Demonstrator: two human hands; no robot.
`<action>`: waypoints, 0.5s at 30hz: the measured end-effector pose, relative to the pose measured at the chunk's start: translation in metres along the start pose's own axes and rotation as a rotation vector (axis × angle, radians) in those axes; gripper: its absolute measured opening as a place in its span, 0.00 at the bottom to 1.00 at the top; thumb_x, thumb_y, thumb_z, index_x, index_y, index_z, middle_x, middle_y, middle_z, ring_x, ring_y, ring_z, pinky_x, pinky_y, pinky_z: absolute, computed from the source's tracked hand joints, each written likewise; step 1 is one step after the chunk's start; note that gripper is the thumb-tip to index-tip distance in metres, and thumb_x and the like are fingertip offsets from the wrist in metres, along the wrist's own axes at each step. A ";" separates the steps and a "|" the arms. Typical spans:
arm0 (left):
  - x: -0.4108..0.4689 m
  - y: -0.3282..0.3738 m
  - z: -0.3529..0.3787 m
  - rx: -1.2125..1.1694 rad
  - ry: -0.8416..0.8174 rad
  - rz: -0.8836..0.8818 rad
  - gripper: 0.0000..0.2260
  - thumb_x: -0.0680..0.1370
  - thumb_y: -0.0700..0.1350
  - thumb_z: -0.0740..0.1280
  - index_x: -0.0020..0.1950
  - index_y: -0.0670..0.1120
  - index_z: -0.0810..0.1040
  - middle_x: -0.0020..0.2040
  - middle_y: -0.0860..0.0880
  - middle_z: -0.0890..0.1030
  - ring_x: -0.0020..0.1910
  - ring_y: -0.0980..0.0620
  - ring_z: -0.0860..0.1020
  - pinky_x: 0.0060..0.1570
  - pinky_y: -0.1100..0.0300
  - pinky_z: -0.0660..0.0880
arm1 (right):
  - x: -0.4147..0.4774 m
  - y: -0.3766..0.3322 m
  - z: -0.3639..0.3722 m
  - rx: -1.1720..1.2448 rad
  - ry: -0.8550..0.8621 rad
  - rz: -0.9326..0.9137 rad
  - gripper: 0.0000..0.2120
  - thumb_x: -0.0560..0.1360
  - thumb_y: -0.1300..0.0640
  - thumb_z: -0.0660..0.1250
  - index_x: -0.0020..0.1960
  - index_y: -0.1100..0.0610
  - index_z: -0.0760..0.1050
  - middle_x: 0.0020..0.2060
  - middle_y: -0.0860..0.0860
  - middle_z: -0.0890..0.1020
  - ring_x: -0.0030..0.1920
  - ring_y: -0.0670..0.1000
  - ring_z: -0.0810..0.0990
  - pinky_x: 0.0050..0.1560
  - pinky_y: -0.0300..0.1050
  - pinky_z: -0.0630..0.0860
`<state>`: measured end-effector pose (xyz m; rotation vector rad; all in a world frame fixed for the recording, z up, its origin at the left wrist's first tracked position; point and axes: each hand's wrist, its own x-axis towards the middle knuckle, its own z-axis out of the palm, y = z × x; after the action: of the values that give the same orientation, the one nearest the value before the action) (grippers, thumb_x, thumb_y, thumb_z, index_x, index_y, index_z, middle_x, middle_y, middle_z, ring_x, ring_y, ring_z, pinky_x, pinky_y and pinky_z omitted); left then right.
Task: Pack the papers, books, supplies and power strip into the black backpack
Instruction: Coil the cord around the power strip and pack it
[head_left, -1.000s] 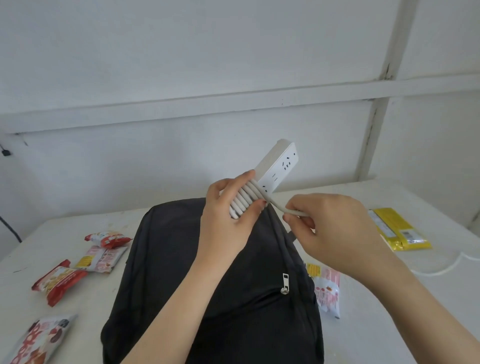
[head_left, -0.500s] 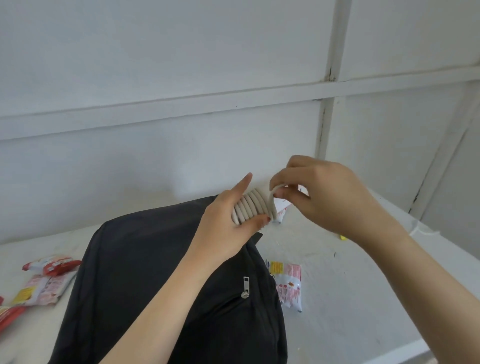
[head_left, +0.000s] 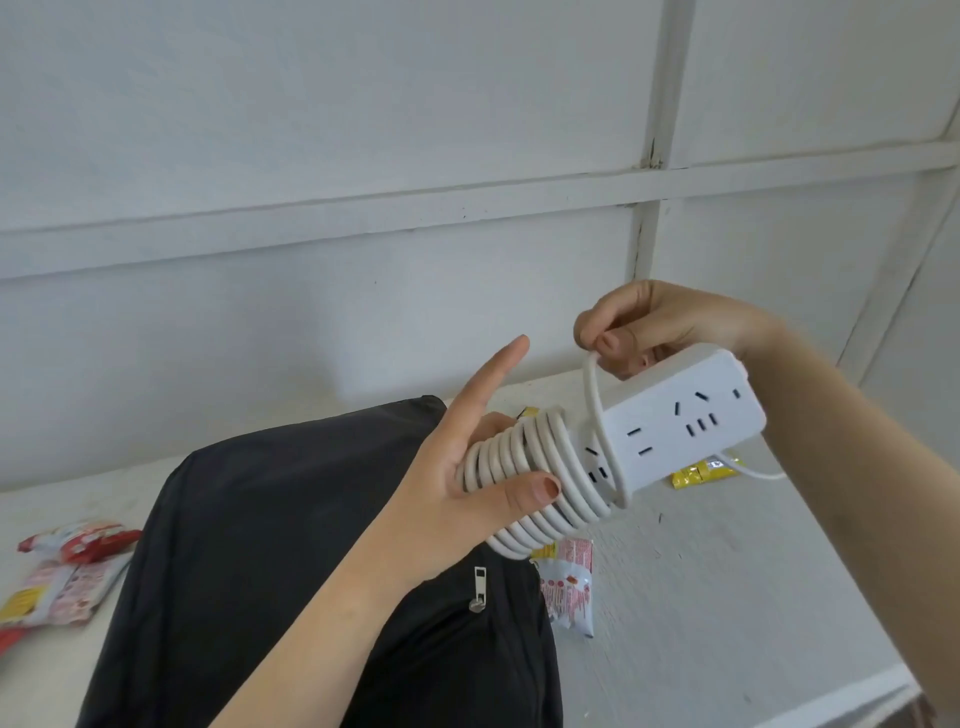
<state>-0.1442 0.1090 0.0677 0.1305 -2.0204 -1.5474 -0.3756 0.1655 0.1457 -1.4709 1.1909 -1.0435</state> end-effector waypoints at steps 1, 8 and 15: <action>-0.001 0.000 0.001 -0.054 -0.012 0.000 0.33 0.69 0.48 0.73 0.69 0.68 0.63 0.50 0.41 0.78 0.50 0.45 0.80 0.49 0.60 0.76 | 0.002 0.008 -0.003 0.045 0.000 0.009 0.15 0.55 0.51 0.82 0.39 0.54 0.85 0.32 0.51 0.76 0.25 0.46 0.71 0.26 0.35 0.69; -0.008 -0.005 0.009 -0.428 0.051 -0.063 0.27 0.67 0.54 0.75 0.65 0.60 0.74 0.65 0.51 0.76 0.63 0.50 0.75 0.55 0.60 0.75 | 0.011 0.062 0.021 0.067 0.216 0.034 0.23 0.55 0.56 0.77 0.43 0.66 0.74 0.34 0.62 0.74 0.34 0.57 0.71 0.41 0.46 0.72; -0.007 -0.018 0.006 -0.521 0.185 -0.135 0.27 0.66 0.56 0.75 0.64 0.59 0.75 0.62 0.49 0.78 0.59 0.44 0.77 0.49 0.50 0.79 | 0.000 0.064 0.058 -0.009 0.325 0.095 0.23 0.75 0.71 0.58 0.25 0.54 0.70 0.22 0.49 0.67 0.24 0.46 0.59 0.27 0.38 0.56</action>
<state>-0.1464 0.1115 0.0480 0.1970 -1.4390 -2.0129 -0.3311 0.1689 0.0720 -1.2682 1.4797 -1.2440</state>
